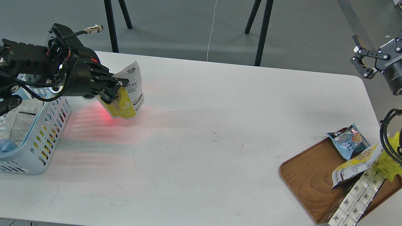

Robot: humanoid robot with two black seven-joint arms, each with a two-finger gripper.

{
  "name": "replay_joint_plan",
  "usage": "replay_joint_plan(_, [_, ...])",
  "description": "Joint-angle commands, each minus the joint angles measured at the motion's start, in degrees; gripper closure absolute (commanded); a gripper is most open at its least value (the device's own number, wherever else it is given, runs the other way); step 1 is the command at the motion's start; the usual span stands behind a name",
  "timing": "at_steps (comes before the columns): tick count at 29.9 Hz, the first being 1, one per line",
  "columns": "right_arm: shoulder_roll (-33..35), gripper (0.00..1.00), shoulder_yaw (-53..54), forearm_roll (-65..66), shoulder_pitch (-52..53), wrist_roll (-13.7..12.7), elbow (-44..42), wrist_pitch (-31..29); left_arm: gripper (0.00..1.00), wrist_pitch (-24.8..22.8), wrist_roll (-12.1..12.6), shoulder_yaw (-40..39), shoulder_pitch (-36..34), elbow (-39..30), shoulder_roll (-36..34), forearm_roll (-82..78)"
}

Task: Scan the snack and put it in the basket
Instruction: 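Lift the pouch with the left gripper and hold it before the scanner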

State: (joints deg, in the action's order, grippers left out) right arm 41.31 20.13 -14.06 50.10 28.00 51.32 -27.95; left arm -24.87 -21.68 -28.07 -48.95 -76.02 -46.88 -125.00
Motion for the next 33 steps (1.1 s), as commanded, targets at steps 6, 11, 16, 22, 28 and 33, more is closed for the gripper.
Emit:
replay_joint_plan(6, [0.3,0.01,0.4,0.0,0.0,0.0,0.0,0.0,1.0,0.0,-0.2,-0.1,-0.6,0.0,-0.4,0.0])
replay_joint_plan(11, [0.6,0.01,0.6,0.0,-0.1,0.0,0.0,0.0,1.0,-0.1,-0.2,-0.1,-0.8,0.0,-0.5,0.0])
replay_joint_plan(16, [0.8,0.01,0.6,0.0,-0.3,0.0,0.0,0.0,1.0,-0.1,-0.7,-1.1,-0.8,0.0,-0.8,0.0])
replay_joint_plan(22, [0.7,0.01,0.9,0.0,-0.4,0.0,0.0,0.0,1.0,-0.4,-0.7,-1.5,-1.9,0.1,-0.8,0.0])
replay_joint_plan(28, [0.7,0.01,1.4,0.0,-0.4,0.0,0.0,0.0,1.0,-0.4,-1.0,-1.4,-2.6,0.7,-0.7,0.0])
replay_joint_plan(33, [0.7,0.01,1.4,0.0,-0.4,0.0,0.0,0.0,1.0,-0.4,-1.0,-1.4,-2.6,0.7,-0.8,0.0])
